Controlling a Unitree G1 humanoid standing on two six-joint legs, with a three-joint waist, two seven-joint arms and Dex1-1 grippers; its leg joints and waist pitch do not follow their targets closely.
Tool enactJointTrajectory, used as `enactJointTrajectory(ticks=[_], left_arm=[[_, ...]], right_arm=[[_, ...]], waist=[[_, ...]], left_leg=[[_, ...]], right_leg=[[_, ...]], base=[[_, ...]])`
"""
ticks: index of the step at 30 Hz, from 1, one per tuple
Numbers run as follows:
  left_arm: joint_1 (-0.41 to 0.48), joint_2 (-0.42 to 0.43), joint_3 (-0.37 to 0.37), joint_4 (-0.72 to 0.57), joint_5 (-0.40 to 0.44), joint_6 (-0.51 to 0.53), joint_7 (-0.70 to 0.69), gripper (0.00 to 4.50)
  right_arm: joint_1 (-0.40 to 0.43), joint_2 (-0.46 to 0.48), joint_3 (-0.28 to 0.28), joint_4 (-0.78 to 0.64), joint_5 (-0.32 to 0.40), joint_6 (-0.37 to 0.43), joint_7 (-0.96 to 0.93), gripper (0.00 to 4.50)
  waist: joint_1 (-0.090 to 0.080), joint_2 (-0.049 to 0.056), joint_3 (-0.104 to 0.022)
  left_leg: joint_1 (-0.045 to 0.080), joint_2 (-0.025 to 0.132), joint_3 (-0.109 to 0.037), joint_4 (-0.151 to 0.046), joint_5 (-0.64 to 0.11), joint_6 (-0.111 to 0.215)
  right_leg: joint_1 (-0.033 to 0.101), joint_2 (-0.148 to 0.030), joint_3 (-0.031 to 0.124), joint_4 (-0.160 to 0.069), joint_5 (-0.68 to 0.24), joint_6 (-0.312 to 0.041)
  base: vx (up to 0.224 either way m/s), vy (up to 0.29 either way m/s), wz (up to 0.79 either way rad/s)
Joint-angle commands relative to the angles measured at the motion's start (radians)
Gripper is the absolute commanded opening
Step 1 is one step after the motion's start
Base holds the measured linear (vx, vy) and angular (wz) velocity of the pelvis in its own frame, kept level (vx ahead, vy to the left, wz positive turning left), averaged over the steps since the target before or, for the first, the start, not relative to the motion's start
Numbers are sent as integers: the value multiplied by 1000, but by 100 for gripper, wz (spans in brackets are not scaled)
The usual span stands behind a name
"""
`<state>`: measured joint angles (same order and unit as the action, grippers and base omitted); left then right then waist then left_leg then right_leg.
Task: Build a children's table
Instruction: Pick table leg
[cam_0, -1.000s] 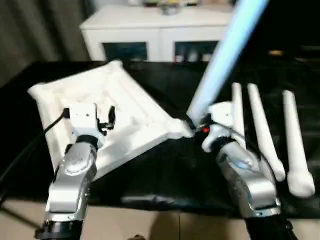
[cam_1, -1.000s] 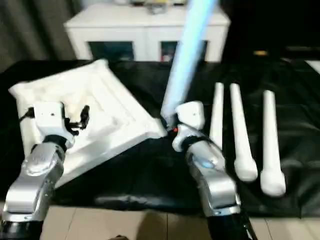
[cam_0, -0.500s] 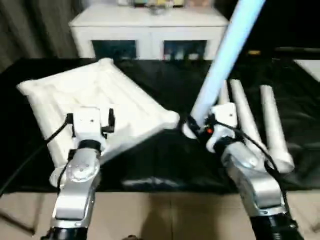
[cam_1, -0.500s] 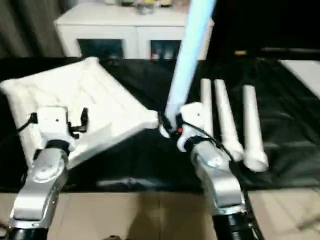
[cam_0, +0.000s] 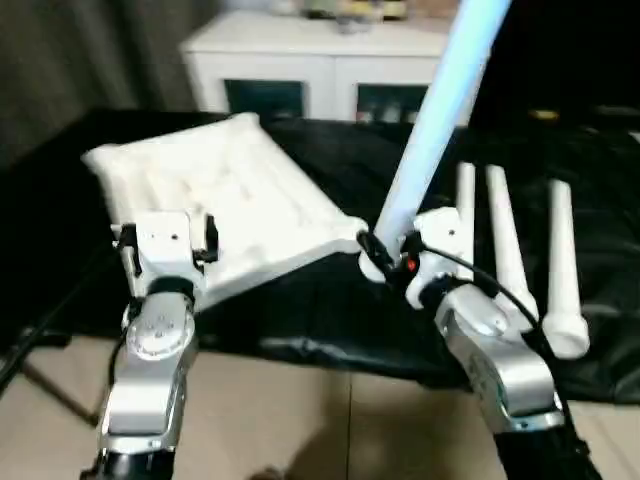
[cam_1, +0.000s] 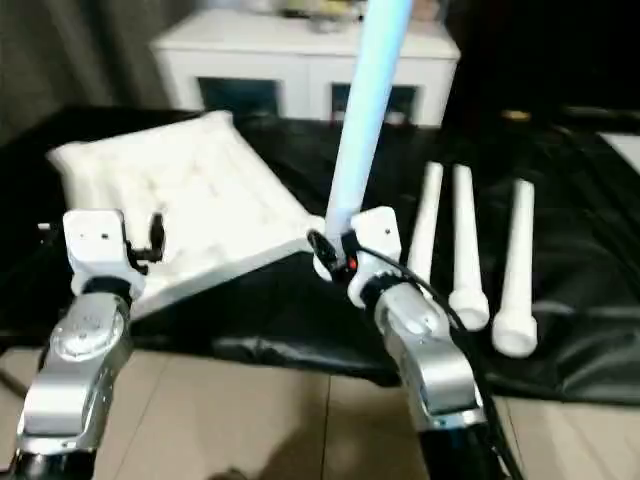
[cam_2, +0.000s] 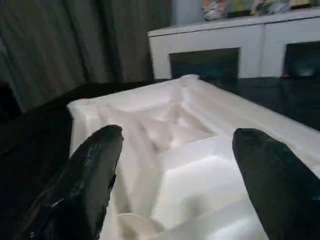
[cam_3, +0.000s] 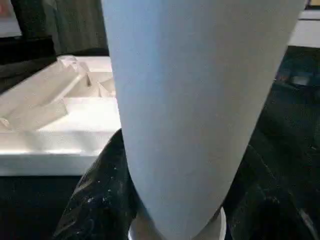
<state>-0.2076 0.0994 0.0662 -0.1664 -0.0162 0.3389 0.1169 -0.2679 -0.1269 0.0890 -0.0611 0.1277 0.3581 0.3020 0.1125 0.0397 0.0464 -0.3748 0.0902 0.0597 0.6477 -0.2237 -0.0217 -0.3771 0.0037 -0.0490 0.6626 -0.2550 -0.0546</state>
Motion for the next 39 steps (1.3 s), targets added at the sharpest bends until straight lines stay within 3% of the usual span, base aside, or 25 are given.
enactJointTrajectory(ticks=[1, 3, 5, 6, 8, 11, 13, 15, 17, 18, 19, 20, 21, 22, 23, 25, 27, 28, 29, 30, 32, 35, 36, 38, 39], left_arm=[[8, -1, 28, -8, -44, 11, -32, 395], [9, -7, 28, -9, -40, 10, -37, 395], [8, -9, 27, -8, -40, 10, -39, 395], [7, -13, 25, -7, -36, 10, -38, 395], [5, -12, 23, -7, -36, 11, -39, 395], [6, -7, 21, -5, -47, 6, -52, 395], [11, 1, 17, -9, -55, 5, -71, 395], [11, 5, 19, -9, -55, 4, -79, 395], [11, 11, 20, -8, -58, 4, -89, 395], [14, 23, 14, -6, -55, 6, -105, 395], [15, 28, 10, -4, -56, 7, -114, 395], [15, 30, 8, -3, -57, 7, -119, 395], [15, 31, 7, -2, -59, 8, -123, 395], [15, 34, 4, -2, -56, 6, -126, 395], [15, 35, 4, -1, -57, 5, -128, 395], [17, 39, 3, 1, -59, 7, -134, 395], [19, 41, 3, 3, -59, 8, -139, 395], [19, 41, 3, 6, -58, 6, -142, 395], [19, 41, 3, 7, -58, 6, -142, 395], [17, 40, 4, 8, -59, 8, -147, 395], [16, 45, 2, 8, -60, 8, -153, 395], [15, 50, 4, 9, -61, 7, -158, 395], [15, 51, 5, 11, -62, 7, -159, 395], [14, 50, 7, 12, -62, 7, -160, 395], [14, 48, 9, 14, -63, 6, -163, 395]], right_arm=[[-8, 9, 0, -8, 5, 12, -2, 190], [-15, 5, -6, -7, 9, 15, -1, 190], [-18, 4, -8, -6, 9, 16, -1, 190], [-22, -1, -10, -5, 12, 15, 4, 190], [-26, -6, -9, -2, 14, 15, 9, 190], [-33, -8, -9, 4, 16, 12, 17, 190], [-39, -2, -12, 8, 16, 10, 18, 190], [-43, 2, -9, 7, 17, 7, 19, 190], [-46, 4, -6, 4, 19, 3, 22, 190], [-49, 7, -5, 1, 27, 2, 27, 190], [-49, 7, -9, 0, 33, 1, 32, 190], [-49, 7, -12, -1, 38, -1, 35, 190], [-49, 8, -16, -1, 41, -1, 36, 190], [-49, 8, -18, 0, 42, -2, 37, 190], [-49, 6, -19, 1, 38, -2, 36, 190], [-50, 4, -21, 3, 35, -5, 36, 190], [-51, 5, -21, 5, 34, -5, 34, 190], [-52, 3, -21, 7, 36, -5, 33, 190], [-53, 2, -21, 7, 37, -5, 33, 190], [-54, 0, -22, 9, 36, -5, 35, 190], [-56, 1, -25, 10, 35, -4, 34, 190], [-62, 1, -27, 17, 33, -6, 32, 190], [-64, 0, -26, 19, 33, -6, 32, 190], [-67, -1, -24, 22, 32, -8, 31, 190], [-69, -2, -22, 24, 32, -10, 31, 190]], waist=[[27, 3, -81], [-6, 17, -62], [-10, 19, -48], [-10, -3, -19], [12, -5, -9], [10, 2, -32], [-26, 9, -47], [-47, 12, -56], [-27, -31, -73], [10, -31, -78], [13, -27, -71], [17, -18, -75], [5, 9, -83], [-31, 54, -88], [-67, 59, -93], [-64, 42, -98], [-58, 18, -78], [-59, -15, -67], [-59, -15, -67], [-14, -60, -60], [-6, -49, -58], [-39, 2, -34], [-59, 16, -46], [-94, 26, -51], [-98, 20, -48]], left_leg=[[3, 79, -4, -58, 70, 117], [43, 171, -32, -105, -96, 141], [65, 166, -10, -117, -271, 118], [78, 108, 50, -103, -394, 54], [101, 86, 74, -84, -314, 45], [95, 124, 58, -144, -273, 37], [136, 187, 9, -184, -289, 87], [170, 200, 1, -171, -260, 162], [53, 68, 73, -92, -125, 197], [-30, 44, 61, -11, -70, 192], [-90, 61, 36, 24, 6, 144], [-93, 68, 30, 11, 41, 119], [-73, 85, 28, -49, 149, 102], [56, 176, -48, -89, 219, 240], [149, 253, -130, -103, 261, 384], [165, 250, -135, -69, 446, 485], [105, 170, -46, -91, 381, 482], [68, 111, 7, -85, 158, 415], [68, 111, 7, -85, 158, 415], [-30, 14, 49, 40, -121, 232], [-54, 46, 26, 52, -46, 89], [-4, 100, 27, -95, -155, 51], [60, 125, 14, -119, -313, 36], [120, 154, -18, -145, -413, 66], [120, 146, -10, -146, -415, 100]], right_leg=[[75, -112, 91, -109, -1, 88], [42, -118, 62, -90, -74, -7], [44, -132, 58, -111, -232, -79], [64, -132, 64, -169, -545, -113], [71, -144, 75, -215, -786, -39], [103, -113, 47, -188, -570, -15], [84, -107, 22, -119, -234, -94], [48, -127, 15, -85, -65, -157], [173, -145, 81, -113, 152, -208], [238, -218, 149, -145, 203, -199], [251, -210, 139, -137, 254, -171], [238, -185, 116, -128, 289, -142], [209, -110, 37, -96, 296, -55], [91, -53, -34, -20, 132, 38], [-17, -61, -35, 57, -50, 62], [-83, -87, -11, 109, -120, 100], [-85, -80, 4, 87, 12, 161], [-49, -94, 25, -11, 112, 89], [-49, -94, 25, -11, 112, 89], [85, -251, 147, -149, -146, 2], [110, -249, 138, -156, -438, -83], [74, -135, 36, -139, -443, -129], [45, -95, 9, -113, -348, -128], [20, -90, -12, -75, -119, -168], [26, -106, -11, -80, -53, -176]], base=[[-22, -89, 33], [-11, -32, 22], [0, 0, 0], [0, 0, 0], [0, 0, 0], [47, 31, -2], [96, 55, -4], [114, 39, 0], [135, 22, 9], [137, 22, 11], [131, 28, 9], [103, 35, -2], [103, 35, -2], [50, 54, -8], [91, 50, -10], [105, 42, -11], [52, 29, -11], [0, 0, 0], [15, -65, 1], [15, -65, 1], [11, -62, -5], [2, -17, -2], [0, 0, 0], [73, 51, 11], [77, 47, 13]])
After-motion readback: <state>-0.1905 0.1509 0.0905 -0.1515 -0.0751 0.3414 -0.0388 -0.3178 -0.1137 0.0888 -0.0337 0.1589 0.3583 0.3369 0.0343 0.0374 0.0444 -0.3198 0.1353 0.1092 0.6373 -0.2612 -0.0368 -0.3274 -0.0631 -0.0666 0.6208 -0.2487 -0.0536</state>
